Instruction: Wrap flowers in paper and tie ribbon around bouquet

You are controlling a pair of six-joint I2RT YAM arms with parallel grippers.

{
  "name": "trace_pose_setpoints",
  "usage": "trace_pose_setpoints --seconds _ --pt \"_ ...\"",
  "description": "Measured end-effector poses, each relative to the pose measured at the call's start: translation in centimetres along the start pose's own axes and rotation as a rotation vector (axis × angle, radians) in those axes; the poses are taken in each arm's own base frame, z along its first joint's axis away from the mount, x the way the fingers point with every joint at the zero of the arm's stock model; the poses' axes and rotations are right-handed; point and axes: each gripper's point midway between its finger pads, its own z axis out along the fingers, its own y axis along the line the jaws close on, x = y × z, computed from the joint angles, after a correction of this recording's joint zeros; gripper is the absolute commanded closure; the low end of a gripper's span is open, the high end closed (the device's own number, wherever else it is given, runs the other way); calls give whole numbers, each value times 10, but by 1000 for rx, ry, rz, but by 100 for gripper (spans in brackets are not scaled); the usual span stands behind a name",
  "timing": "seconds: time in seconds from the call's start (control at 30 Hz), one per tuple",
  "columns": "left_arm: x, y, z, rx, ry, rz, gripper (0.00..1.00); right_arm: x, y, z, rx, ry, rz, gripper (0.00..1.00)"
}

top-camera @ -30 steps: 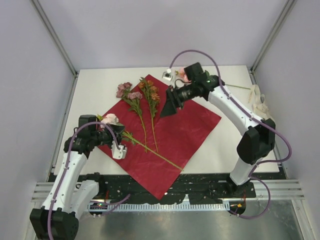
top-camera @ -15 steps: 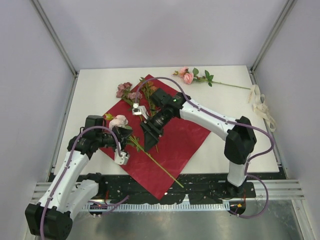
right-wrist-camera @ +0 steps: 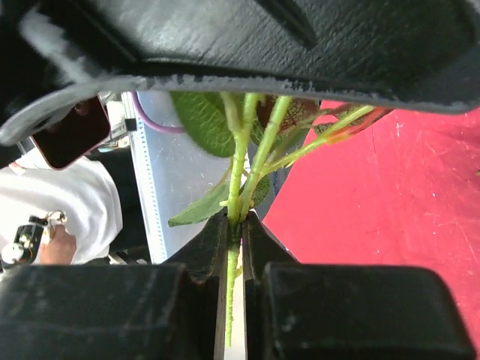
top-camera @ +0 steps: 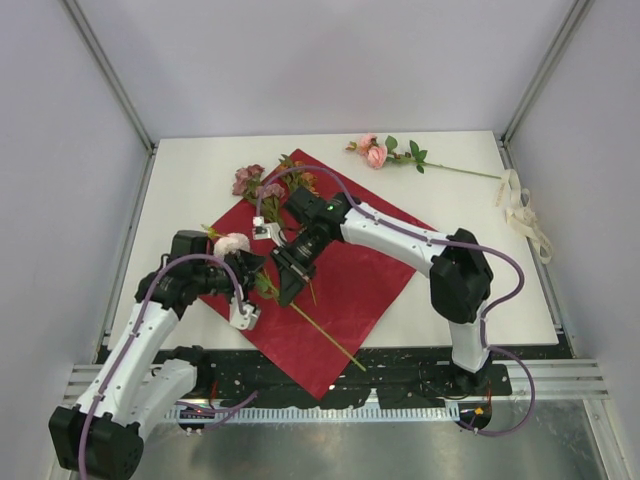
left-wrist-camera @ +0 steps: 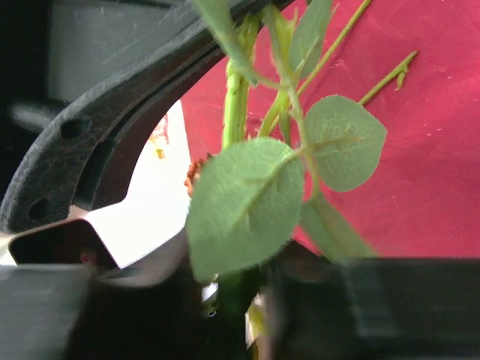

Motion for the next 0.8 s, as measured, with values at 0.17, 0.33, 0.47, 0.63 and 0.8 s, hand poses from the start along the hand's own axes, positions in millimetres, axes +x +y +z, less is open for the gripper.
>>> trace_pose_setpoints --seconds 0.17,0.33,0.47,0.63,0.8 --pt "7 24 -11 -74 75 98 0 -20 -13 -19 7 -107 9 94" --pt "25 82 -57 -250 236 -175 0 -39 -73 -110 97 -459 194 94" --pt "45 144 -90 -432 275 -629 0 -54 -133 -205 243 -768 317 94" --pt "78 161 -54 -476 161 -1357 17 -78 -160 -230 303 -902 327 94" --pt "114 82 32 -316 219 -1998 23 -86 -204 -203 316 -883 375 94"
